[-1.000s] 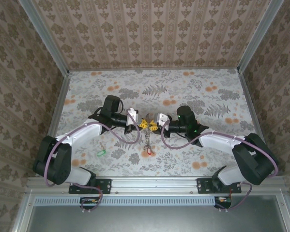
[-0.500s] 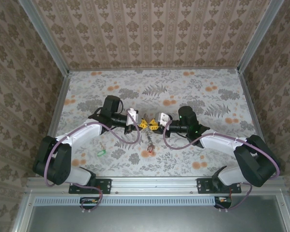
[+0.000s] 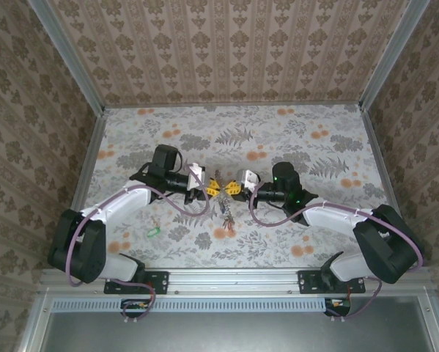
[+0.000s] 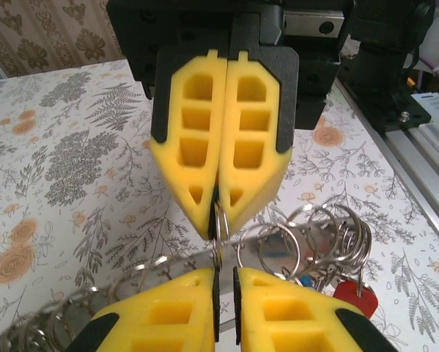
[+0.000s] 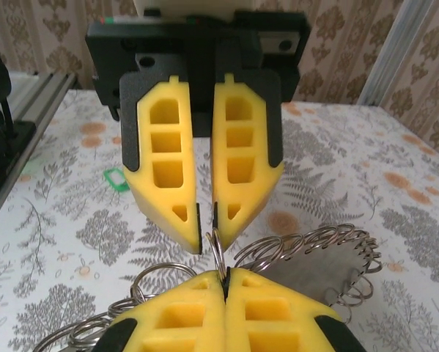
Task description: Put the keys on the keyring
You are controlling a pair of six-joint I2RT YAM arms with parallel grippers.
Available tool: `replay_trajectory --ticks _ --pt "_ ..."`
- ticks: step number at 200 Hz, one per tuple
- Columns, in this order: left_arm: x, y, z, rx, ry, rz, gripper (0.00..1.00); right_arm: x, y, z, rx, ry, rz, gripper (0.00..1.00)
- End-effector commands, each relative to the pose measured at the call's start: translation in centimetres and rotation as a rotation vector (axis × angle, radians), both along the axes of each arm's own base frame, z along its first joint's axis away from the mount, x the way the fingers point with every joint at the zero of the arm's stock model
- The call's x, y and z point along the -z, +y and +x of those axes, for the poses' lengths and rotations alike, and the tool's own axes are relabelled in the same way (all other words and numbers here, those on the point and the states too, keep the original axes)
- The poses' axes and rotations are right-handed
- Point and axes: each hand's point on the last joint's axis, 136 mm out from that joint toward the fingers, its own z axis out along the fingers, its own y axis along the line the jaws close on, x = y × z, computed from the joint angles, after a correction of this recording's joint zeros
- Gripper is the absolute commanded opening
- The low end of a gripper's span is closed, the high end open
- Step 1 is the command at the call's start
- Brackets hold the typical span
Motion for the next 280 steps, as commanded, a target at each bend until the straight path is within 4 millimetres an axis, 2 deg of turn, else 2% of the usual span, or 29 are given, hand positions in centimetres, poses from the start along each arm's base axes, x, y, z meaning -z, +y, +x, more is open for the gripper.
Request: replay_trajectory --ticks 1,6,67,72,105,159,214,280 --pt "-1.6 0.1 -1.1 0.053 0.017 -0.044 0.16 -4.2 0.1 -0.1 -0.034 -0.079 0.142 0.00" --pt "-1.8 0.1 -1.1 0.057 0.014 -0.049 0.16 -3.3 0.3 0.1 -0.040 -0.057 0.134 0.00" --pt "-2.4 -0.3 -0.4 0.038 -0.022 -0.092 0.19 -2.7 1.0 0.3 -0.070 -0.033 0.119 0.00" --pt "-2.5 0.4 0.4 0.008 -0.025 -0.093 0.19 -2.7 1.0 0.3 -0.070 -0.033 0.118 0.00" --pt "-1.9 0.8 1.0 -0.029 -0.025 -0.071 0.21 -2.6 1.2 0.1 -0.080 -0.032 0.106 0.00" --pt "-1.9 1.8 0.5 -0.040 -0.017 -0.060 0.21 -2.9 1.3 0.2 -0.079 -0.040 0.105 0.00" --pt "-1.9 0.7 0.0 0.005 0.010 -0.078 0.21 -3.3 1.7 0.1 -0.090 -0.044 0.121 0.00" --pt "-1.9 -0.1 -0.1 0.030 0.022 -0.091 0.21 -2.9 1.6 -0.1 -0.088 -0.032 0.117 0.00"
